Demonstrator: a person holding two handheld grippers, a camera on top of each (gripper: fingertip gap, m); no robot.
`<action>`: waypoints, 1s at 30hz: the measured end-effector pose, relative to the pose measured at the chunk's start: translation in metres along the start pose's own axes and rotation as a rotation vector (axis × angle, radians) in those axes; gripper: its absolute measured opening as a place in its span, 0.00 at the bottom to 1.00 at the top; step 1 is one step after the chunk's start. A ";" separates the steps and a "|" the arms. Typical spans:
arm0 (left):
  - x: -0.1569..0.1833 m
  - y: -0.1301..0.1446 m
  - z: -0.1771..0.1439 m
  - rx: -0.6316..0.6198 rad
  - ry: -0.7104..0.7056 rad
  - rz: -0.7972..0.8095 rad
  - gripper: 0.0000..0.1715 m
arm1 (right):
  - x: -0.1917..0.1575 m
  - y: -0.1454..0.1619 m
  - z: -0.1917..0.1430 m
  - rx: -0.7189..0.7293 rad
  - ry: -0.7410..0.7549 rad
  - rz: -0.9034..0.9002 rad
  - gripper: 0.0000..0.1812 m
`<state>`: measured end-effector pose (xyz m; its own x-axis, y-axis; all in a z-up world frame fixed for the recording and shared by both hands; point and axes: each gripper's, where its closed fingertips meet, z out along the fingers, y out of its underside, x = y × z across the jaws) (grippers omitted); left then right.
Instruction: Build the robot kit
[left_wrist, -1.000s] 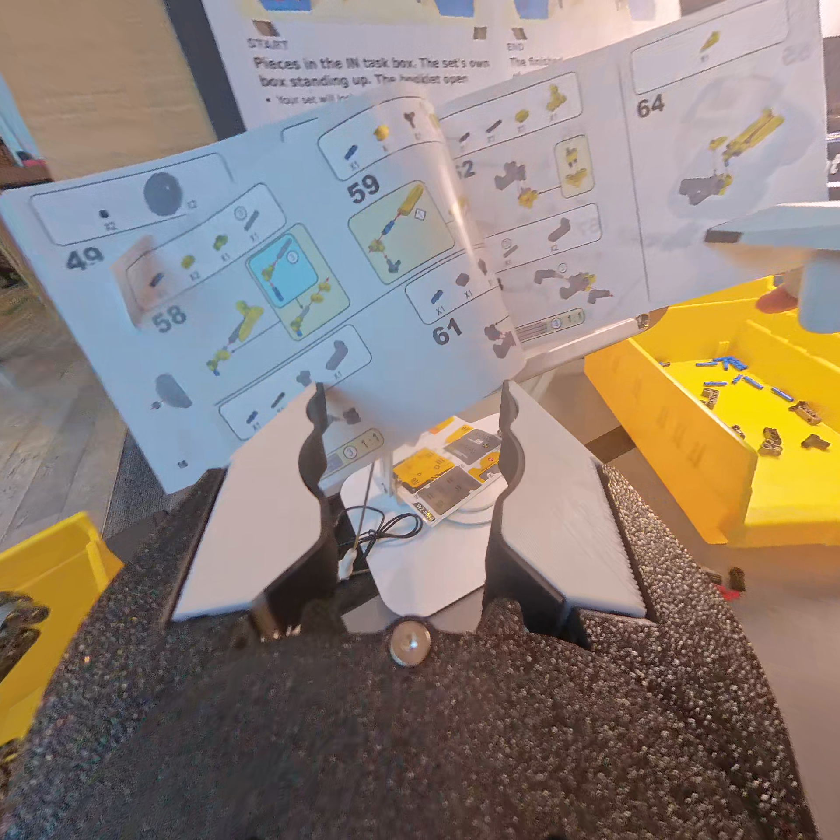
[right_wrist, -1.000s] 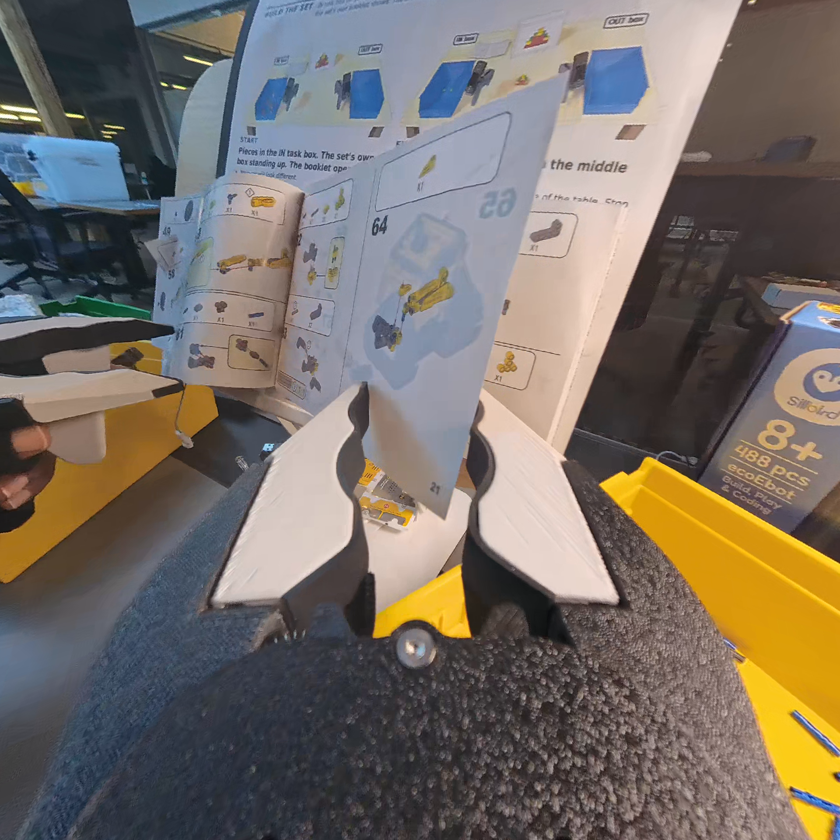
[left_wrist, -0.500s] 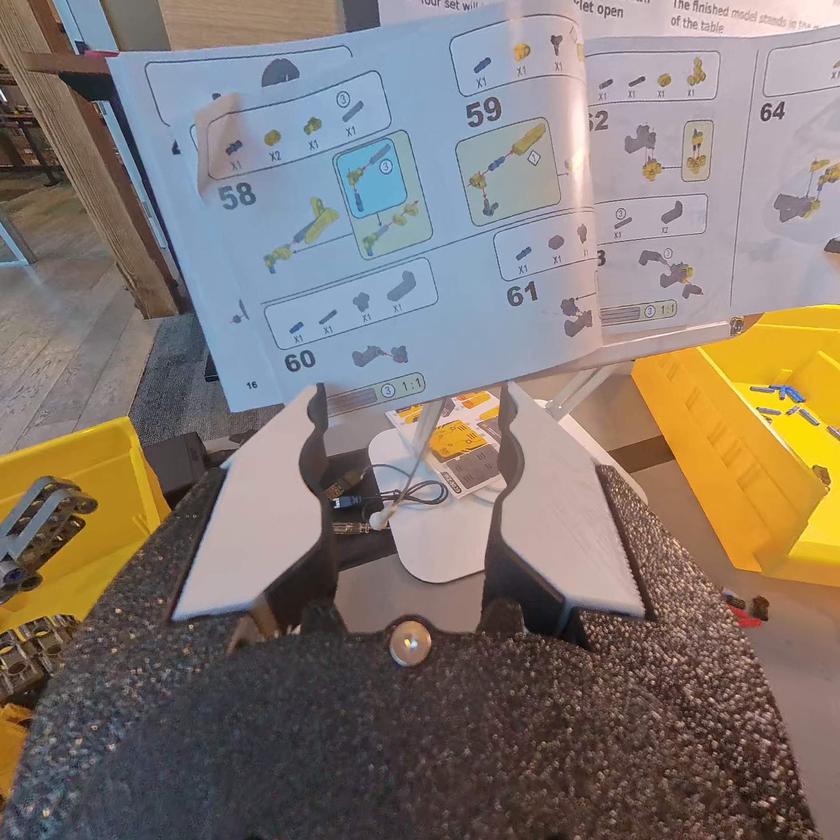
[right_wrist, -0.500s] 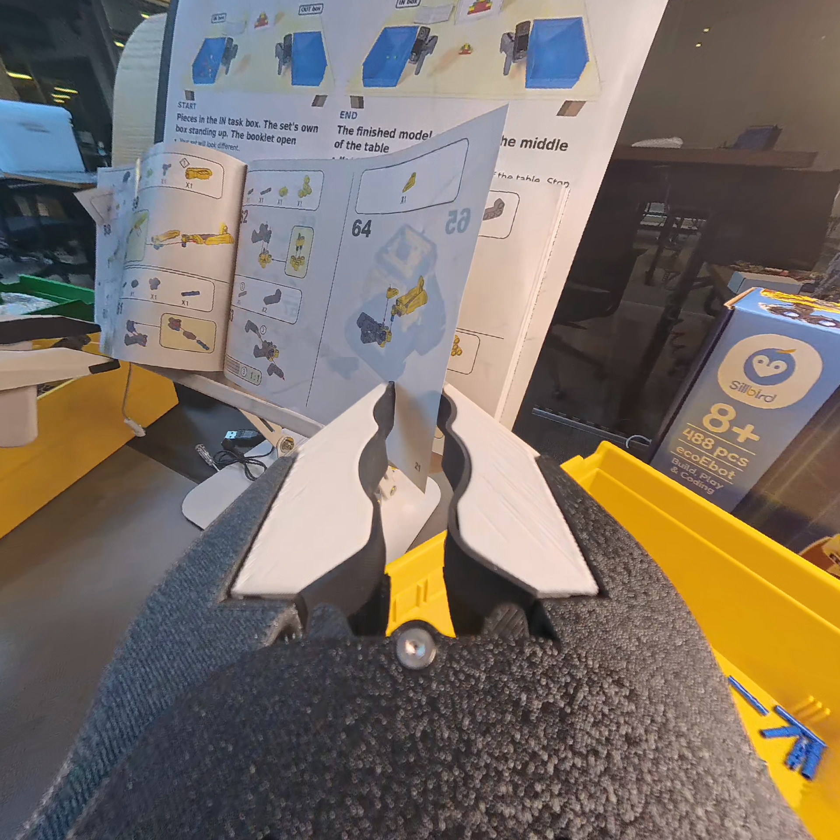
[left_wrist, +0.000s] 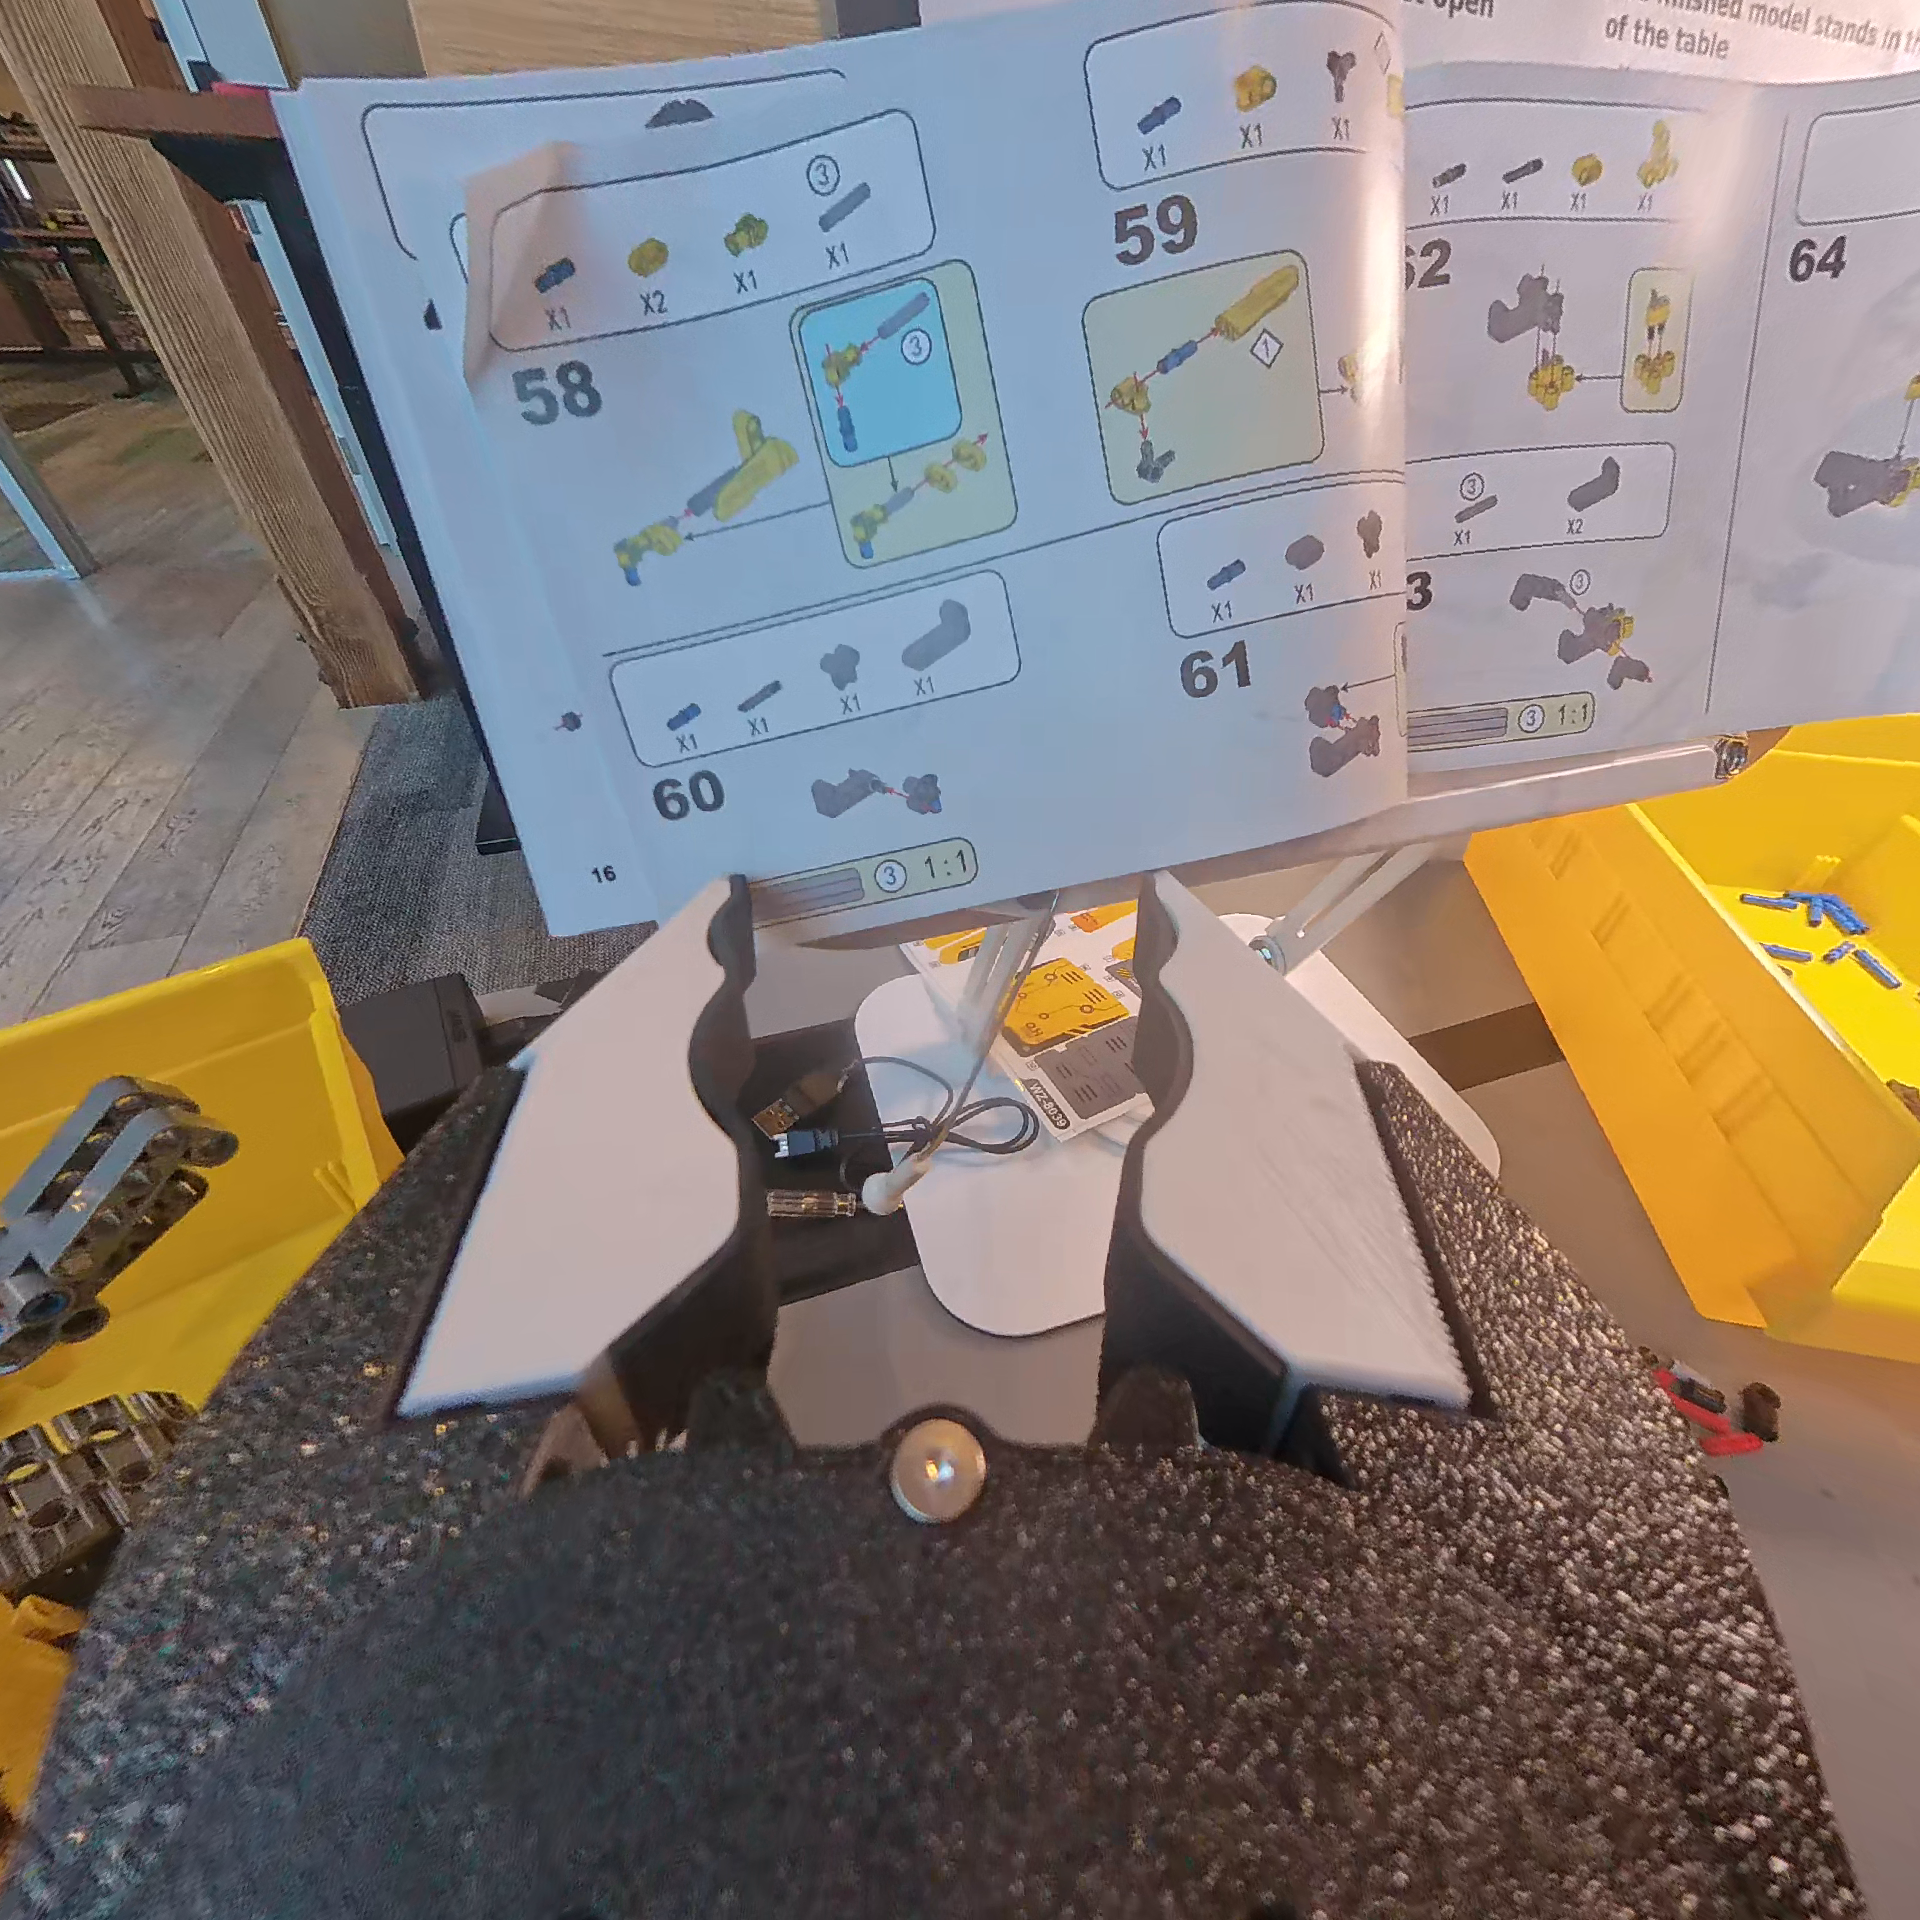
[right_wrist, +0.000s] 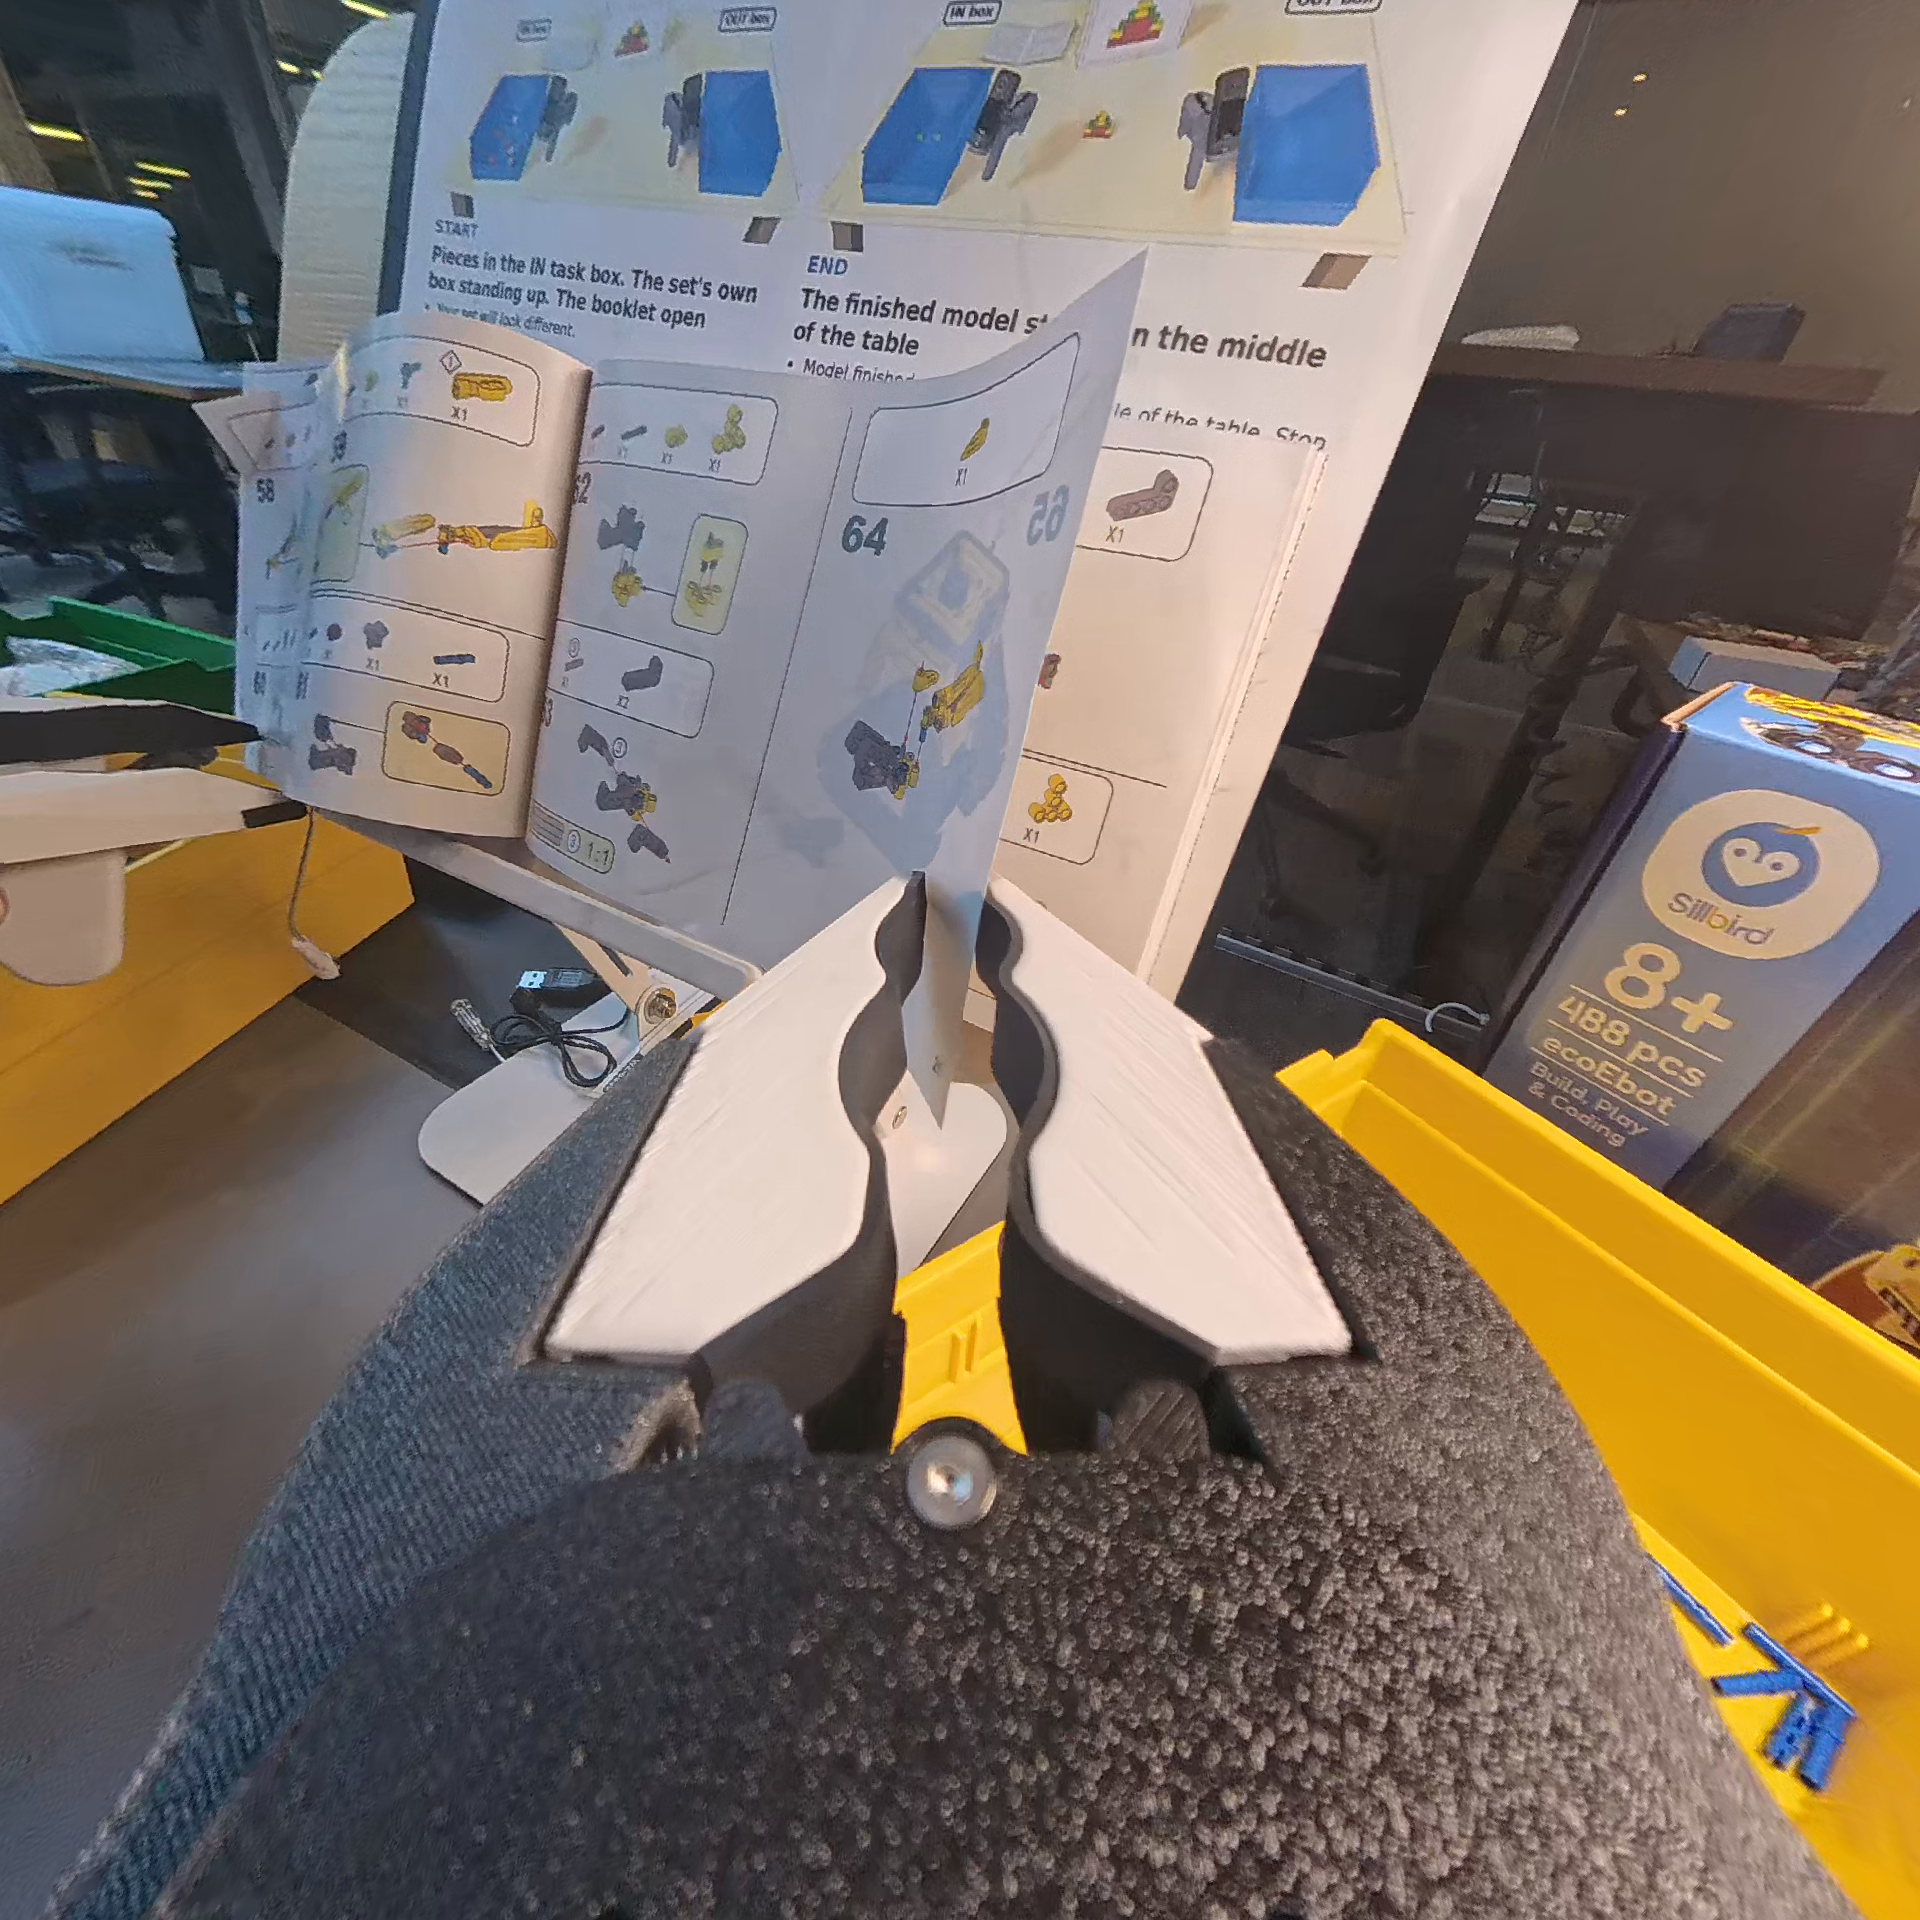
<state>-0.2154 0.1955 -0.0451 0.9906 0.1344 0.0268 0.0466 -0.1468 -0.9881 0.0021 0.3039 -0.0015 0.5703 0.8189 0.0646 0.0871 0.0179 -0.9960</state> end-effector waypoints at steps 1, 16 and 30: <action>0.000 0.000 0.000 0.000 -0.001 -0.001 0.42 | -0.001 0.000 0.000 0.000 -0.002 0.000 0.04; -0.003 0.000 0.001 -0.002 -0.012 -0.008 0.42 | -0.007 0.000 -0.005 0.001 -0.029 -0.004 0.02; -0.003 -0.001 0.001 -0.008 -0.016 -0.016 0.42 | -0.003 0.000 -0.008 -0.001 -0.027 -0.001 0.02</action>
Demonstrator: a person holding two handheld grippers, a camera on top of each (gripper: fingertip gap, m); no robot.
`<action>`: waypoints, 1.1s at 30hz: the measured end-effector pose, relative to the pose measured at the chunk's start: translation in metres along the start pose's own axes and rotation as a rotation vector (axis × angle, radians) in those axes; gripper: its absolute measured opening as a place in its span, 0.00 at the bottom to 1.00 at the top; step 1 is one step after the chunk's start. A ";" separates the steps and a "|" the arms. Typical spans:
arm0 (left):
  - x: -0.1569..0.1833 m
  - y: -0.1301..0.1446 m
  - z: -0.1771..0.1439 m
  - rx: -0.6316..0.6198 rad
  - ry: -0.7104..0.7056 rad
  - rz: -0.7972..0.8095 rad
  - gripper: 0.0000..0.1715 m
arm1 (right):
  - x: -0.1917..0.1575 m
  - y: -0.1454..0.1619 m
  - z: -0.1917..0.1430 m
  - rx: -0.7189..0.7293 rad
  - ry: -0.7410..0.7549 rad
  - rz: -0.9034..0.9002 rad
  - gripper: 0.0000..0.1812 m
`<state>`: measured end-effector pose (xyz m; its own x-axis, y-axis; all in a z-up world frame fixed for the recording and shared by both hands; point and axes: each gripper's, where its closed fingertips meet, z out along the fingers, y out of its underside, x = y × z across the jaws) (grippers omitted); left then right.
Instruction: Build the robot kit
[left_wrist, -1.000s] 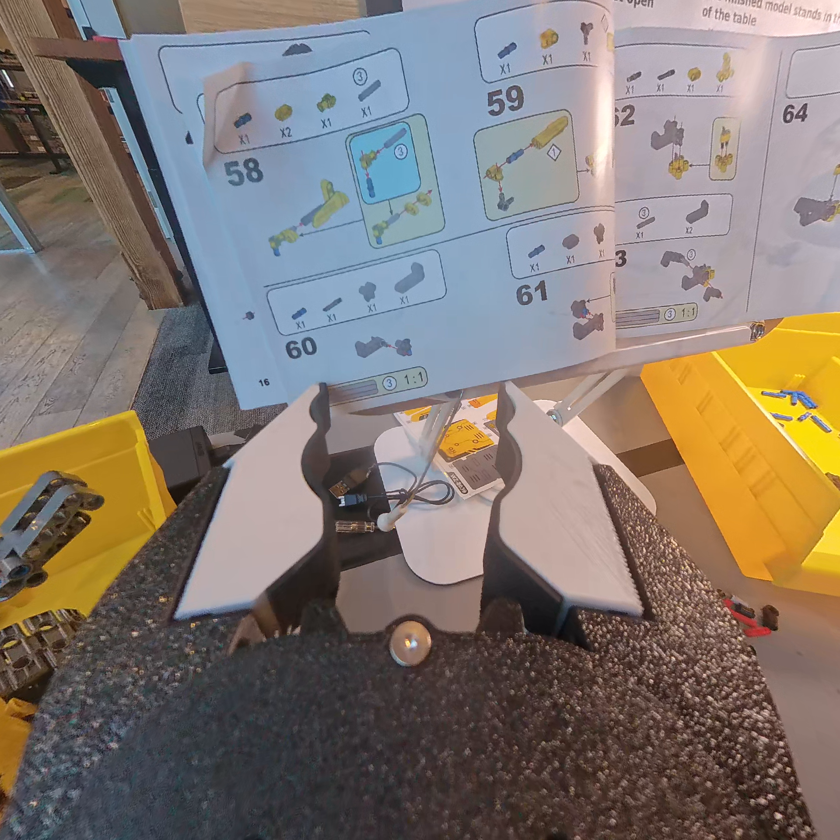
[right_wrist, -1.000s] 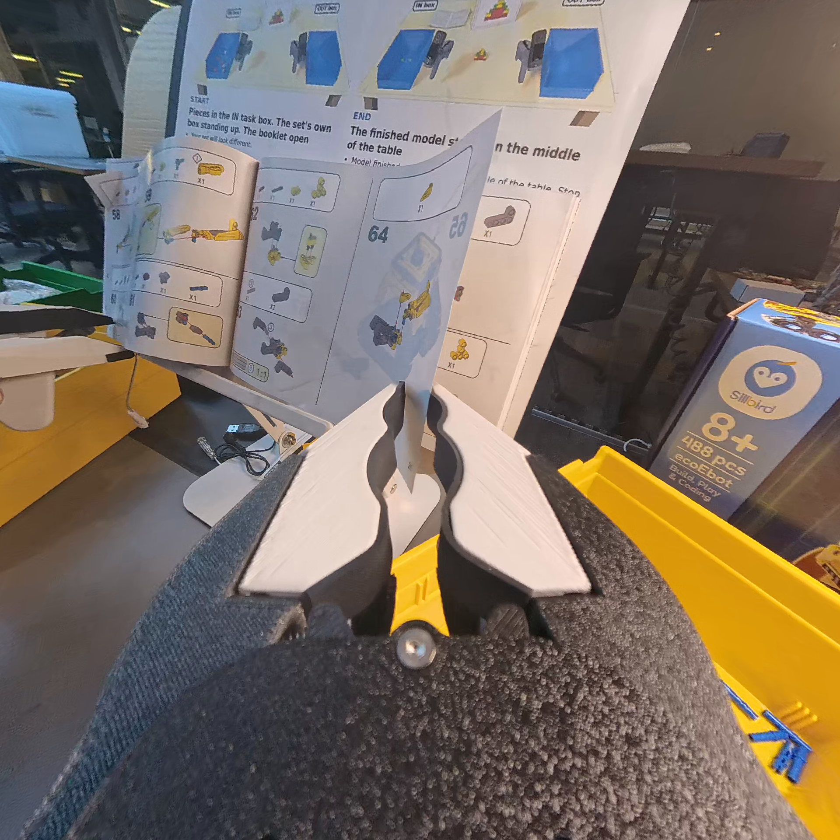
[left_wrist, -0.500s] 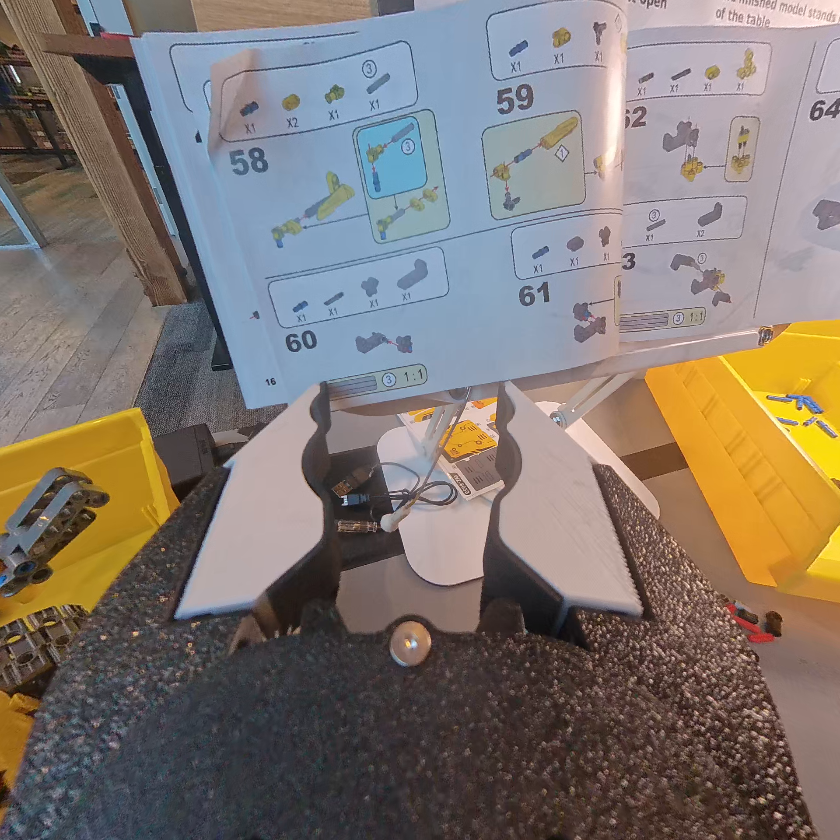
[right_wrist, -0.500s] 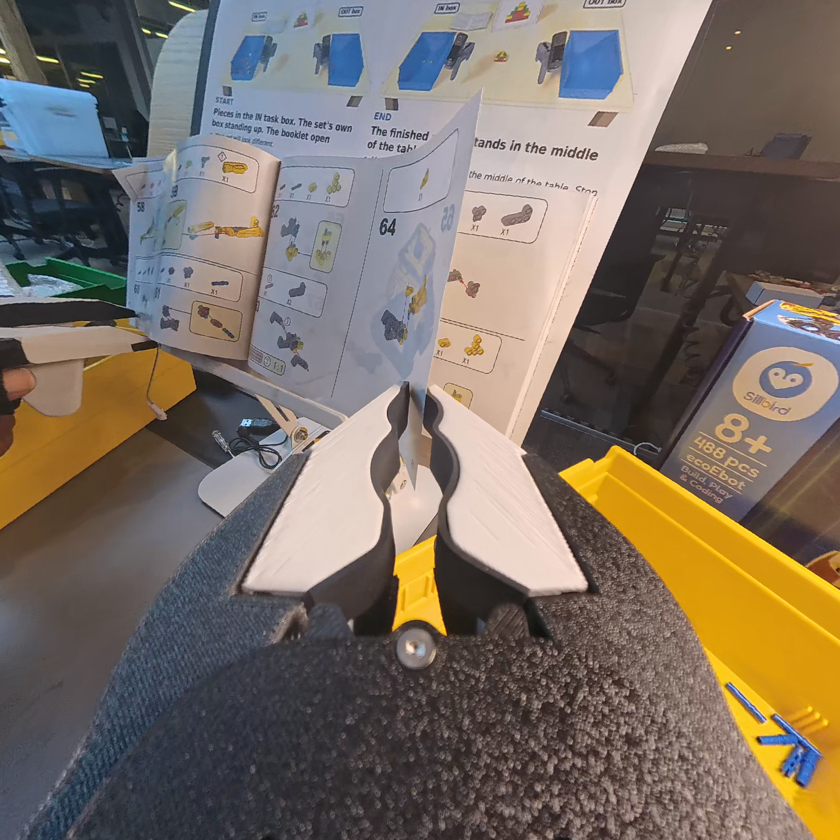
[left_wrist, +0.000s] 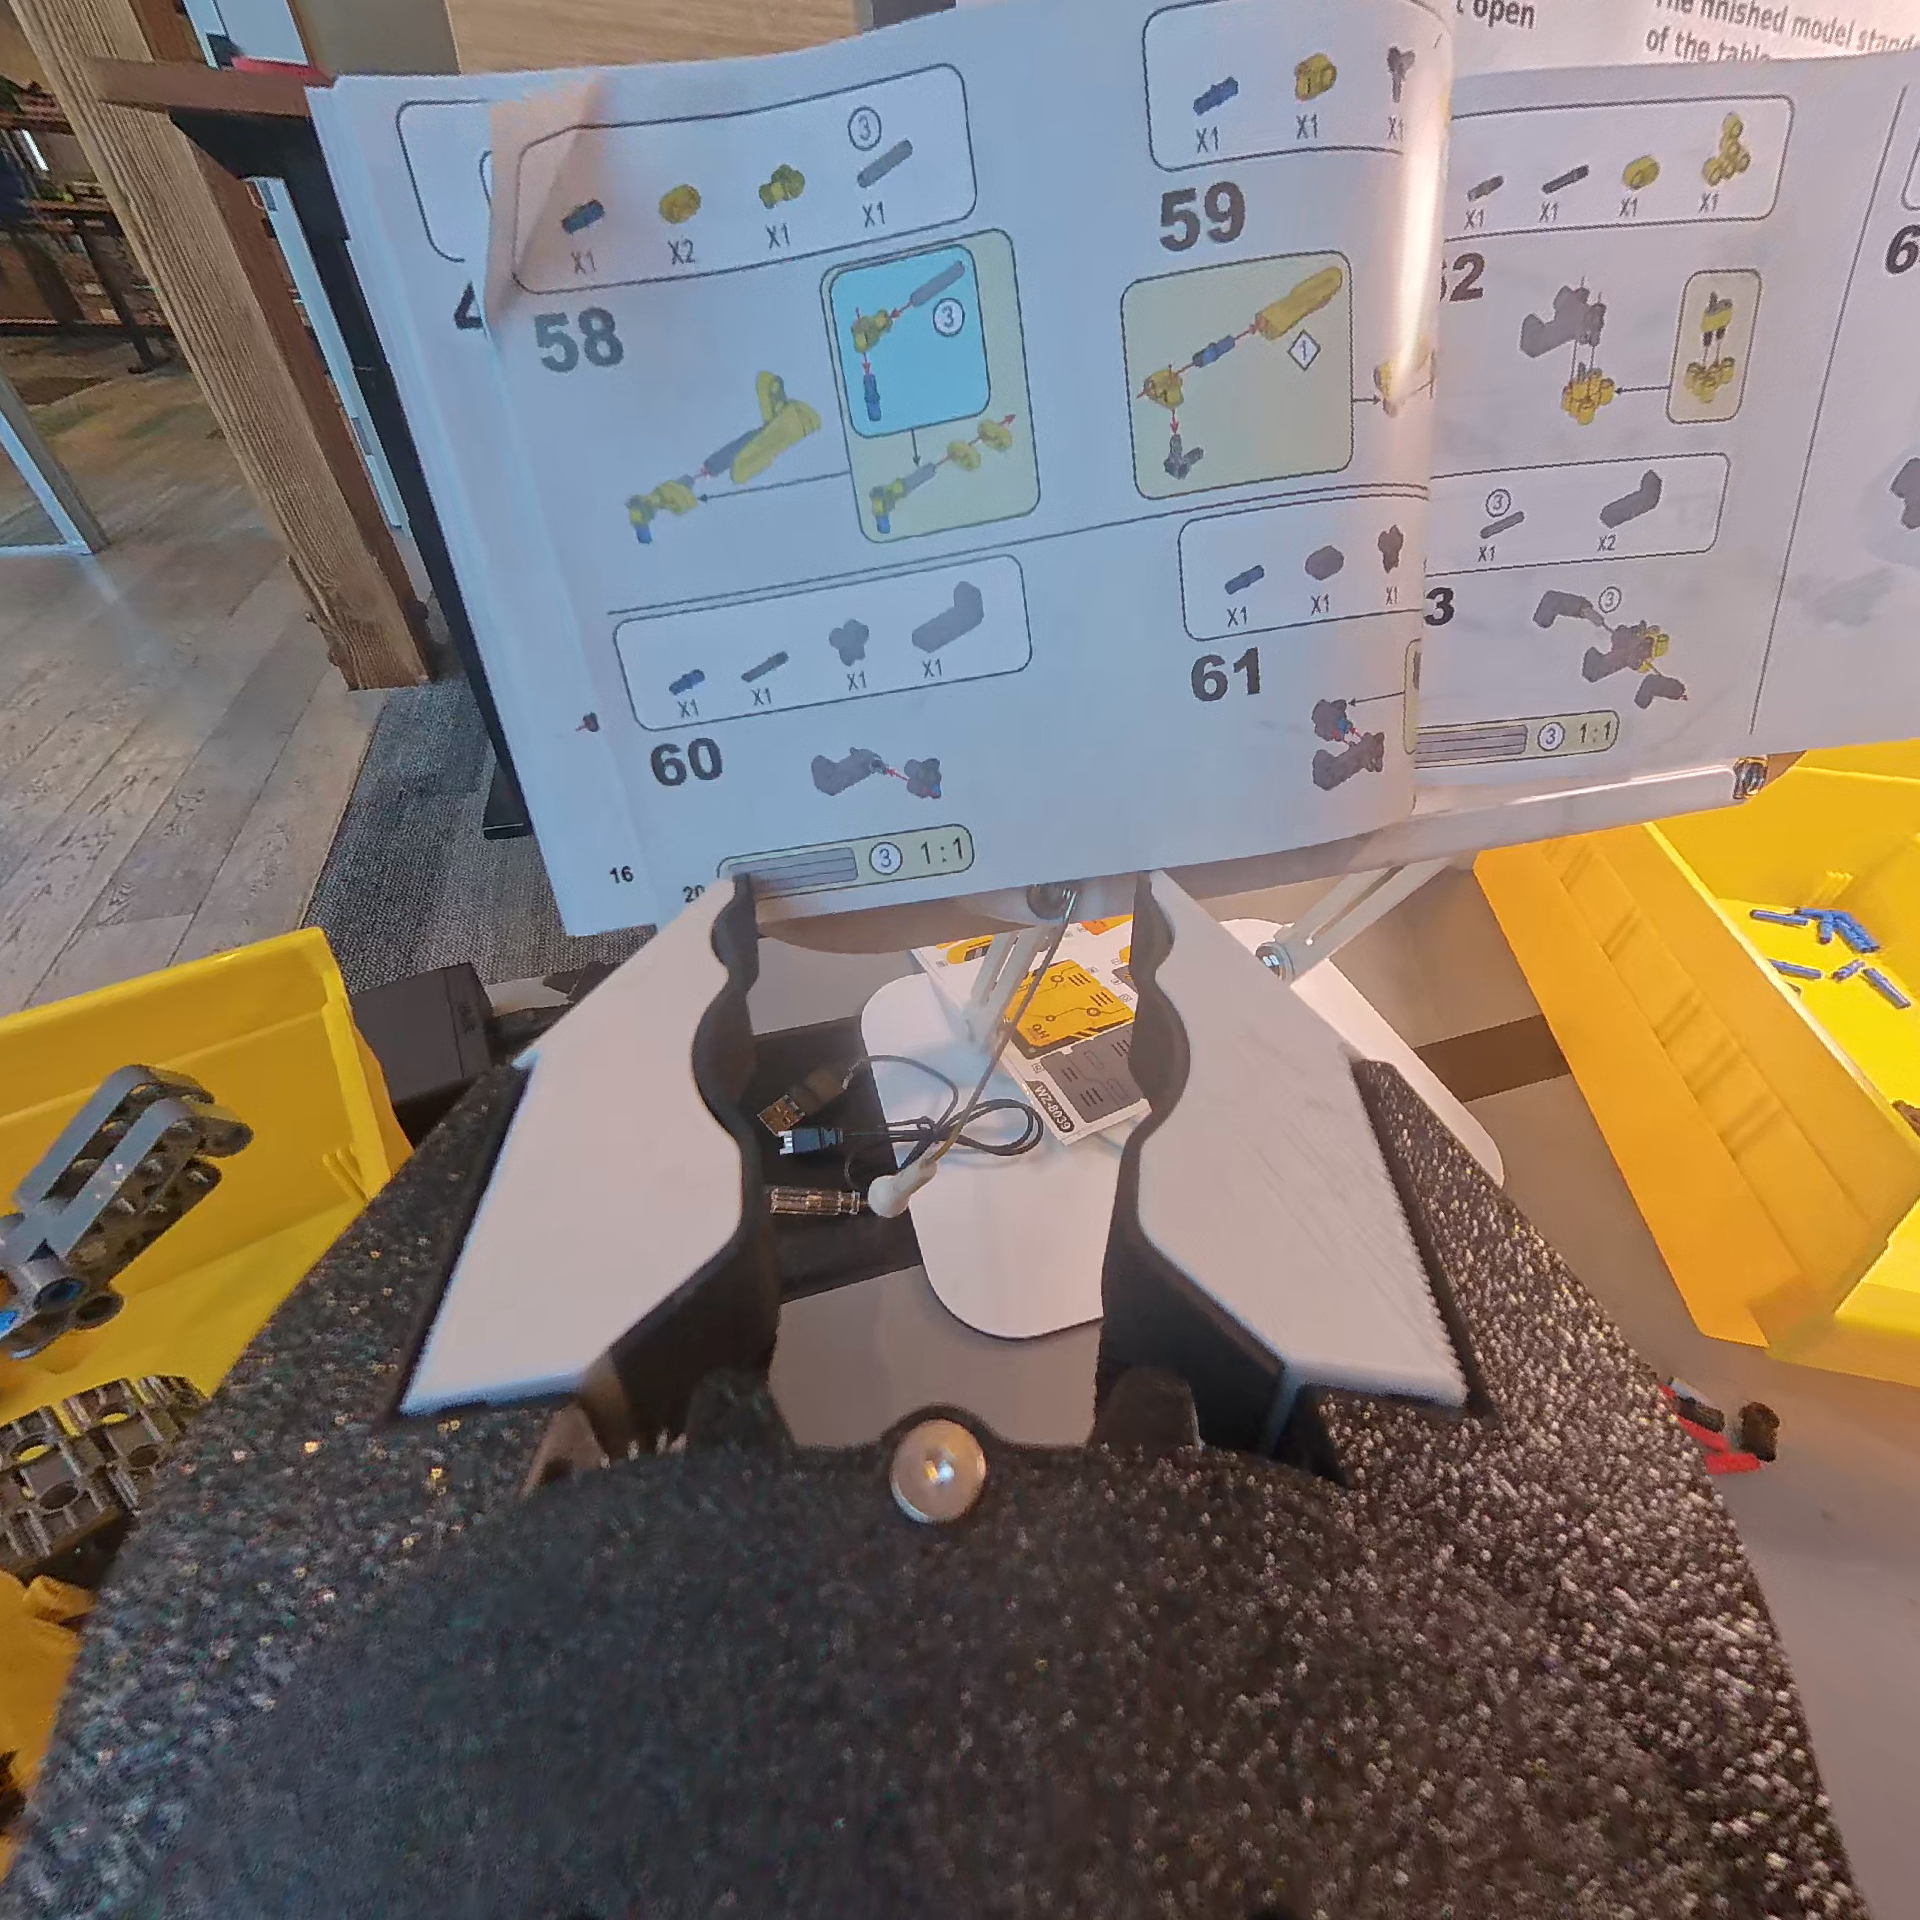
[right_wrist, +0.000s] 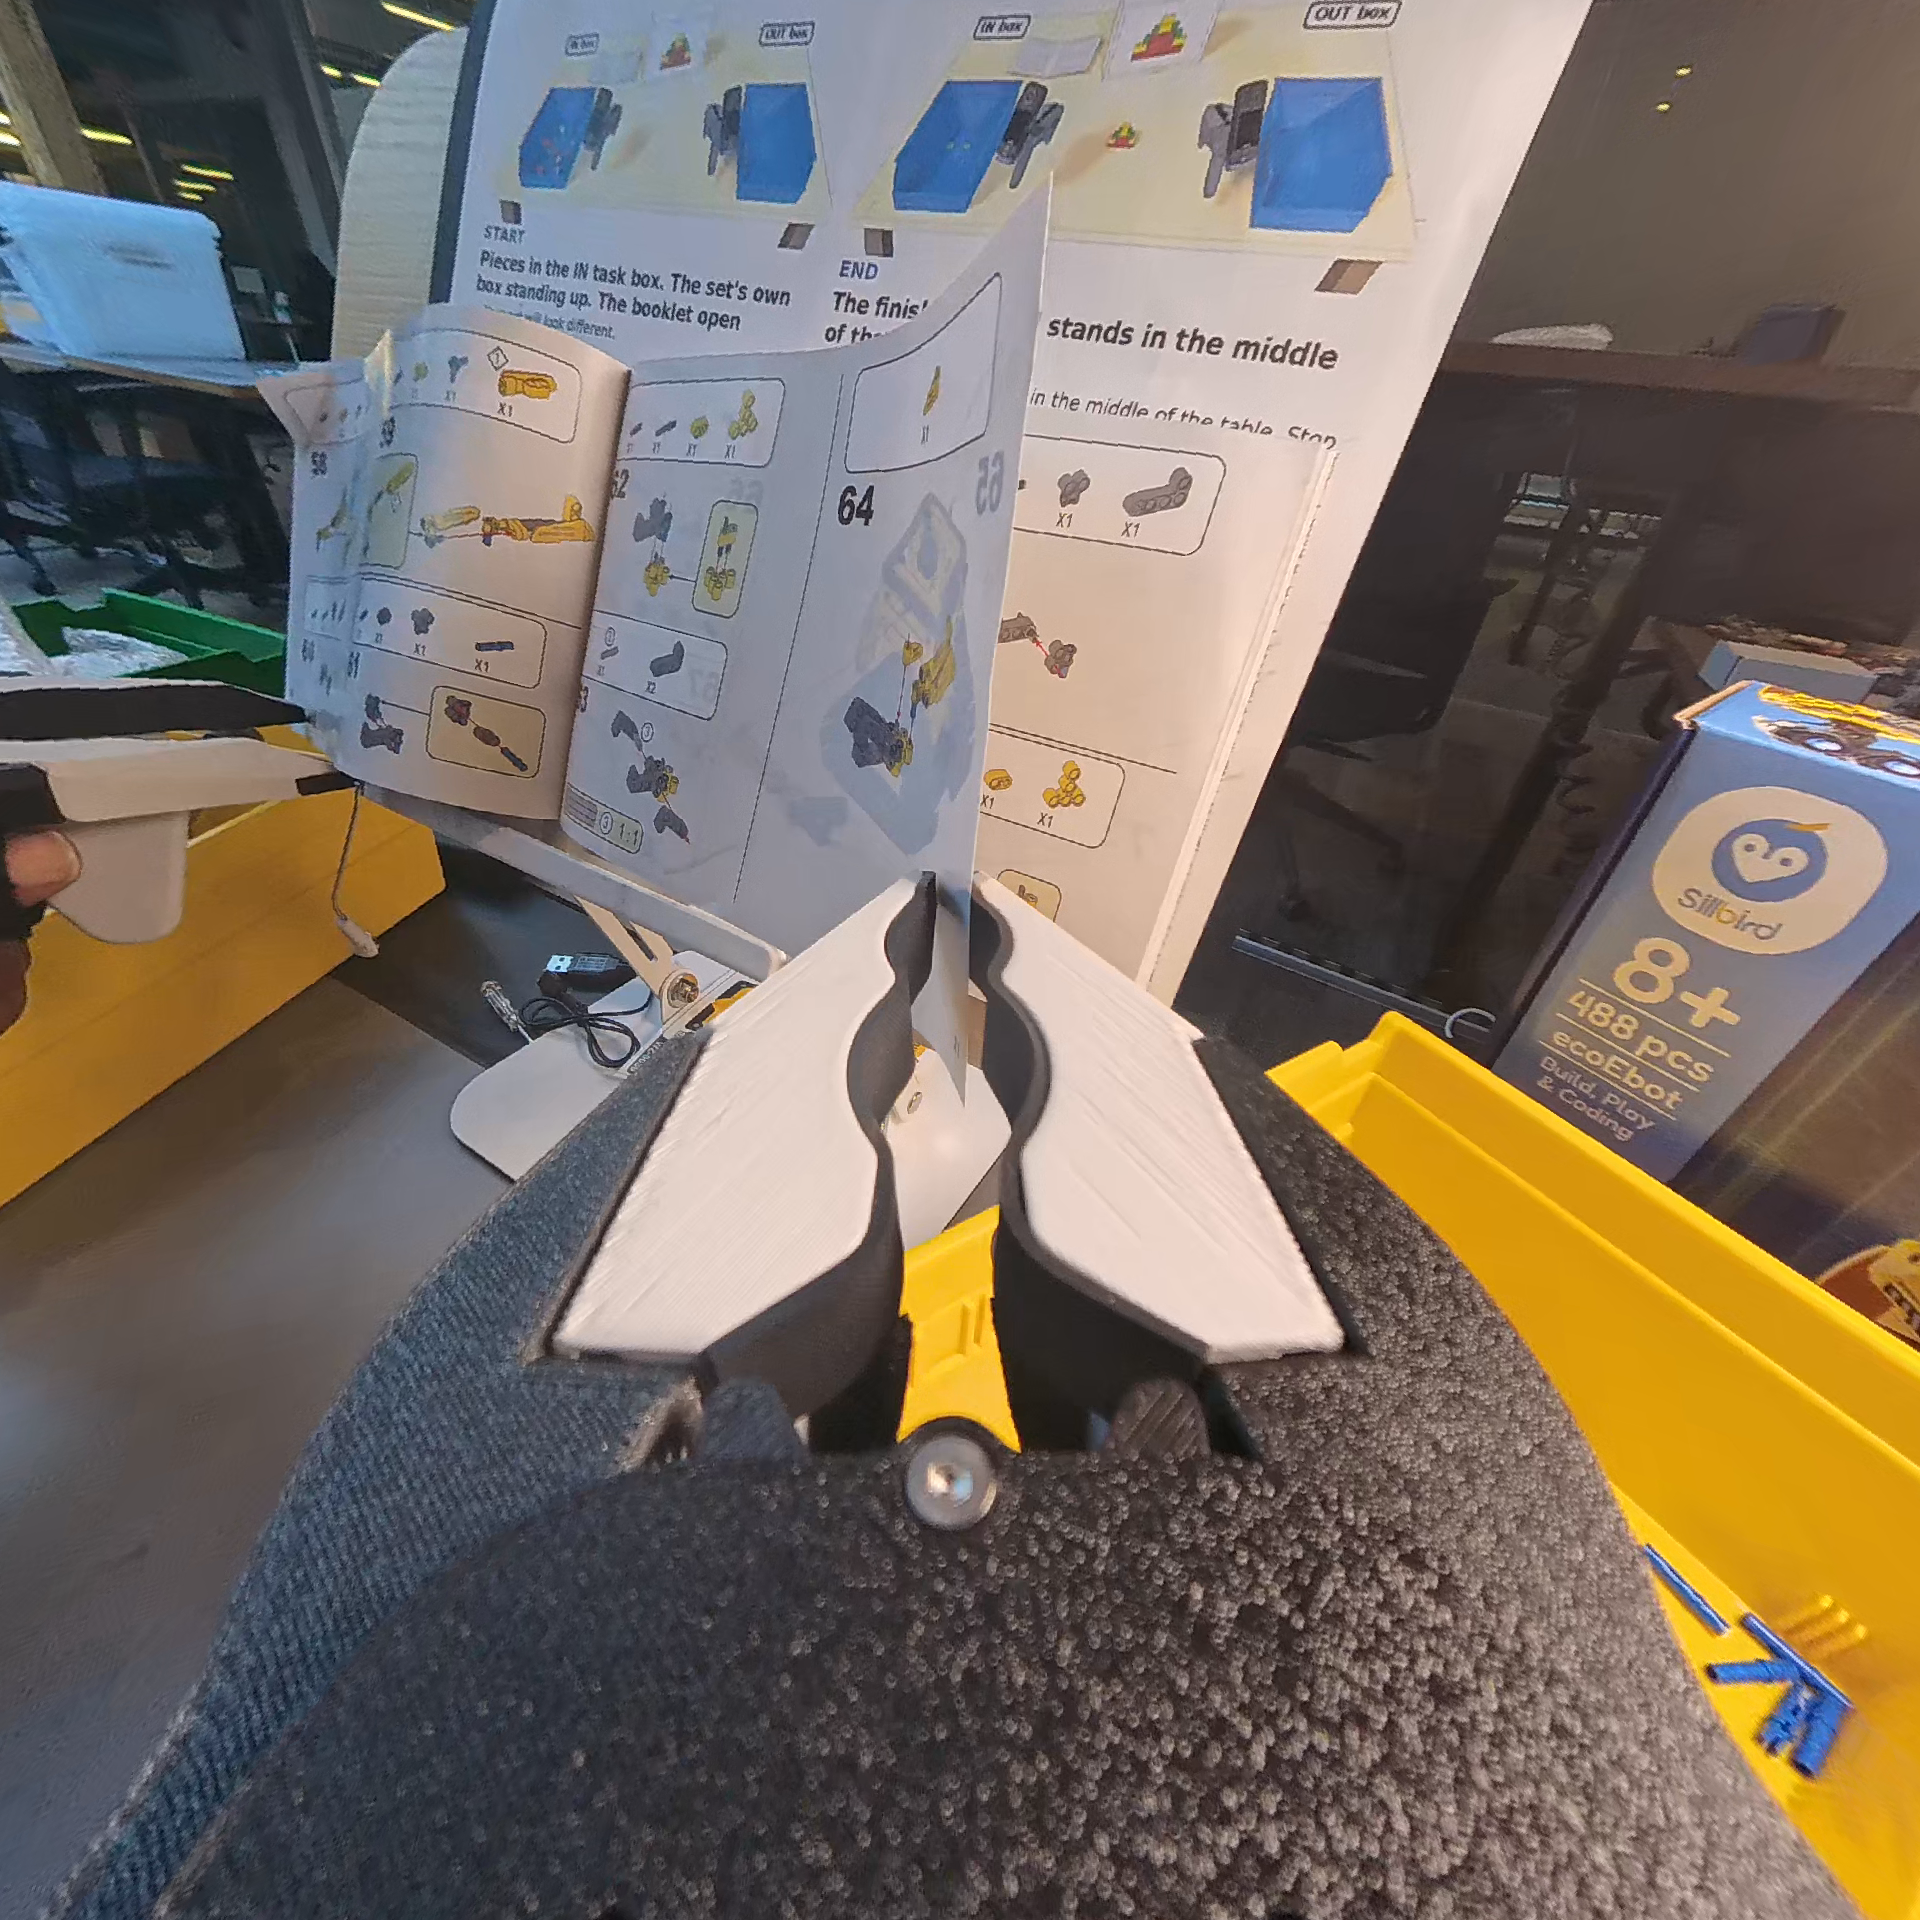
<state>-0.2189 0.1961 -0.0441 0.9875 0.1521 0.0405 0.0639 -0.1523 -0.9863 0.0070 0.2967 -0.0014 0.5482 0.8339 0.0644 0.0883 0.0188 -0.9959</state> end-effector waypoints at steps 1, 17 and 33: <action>0.000 0.000 0.000 0.001 0.000 0.001 0.42 | 0.000 0.000 0.000 -0.001 0.000 0.002 0.02; -0.002 -0.001 -0.002 0.006 -0.005 0.004 0.42 | -0.018 -0.002 -0.005 0.010 -0.072 0.022 0.00; 0.001 -0.005 -0.008 0.033 0.003 -0.008 0.41 | -0.057 -0.013 -0.006 0.035 -0.188 0.040 0.00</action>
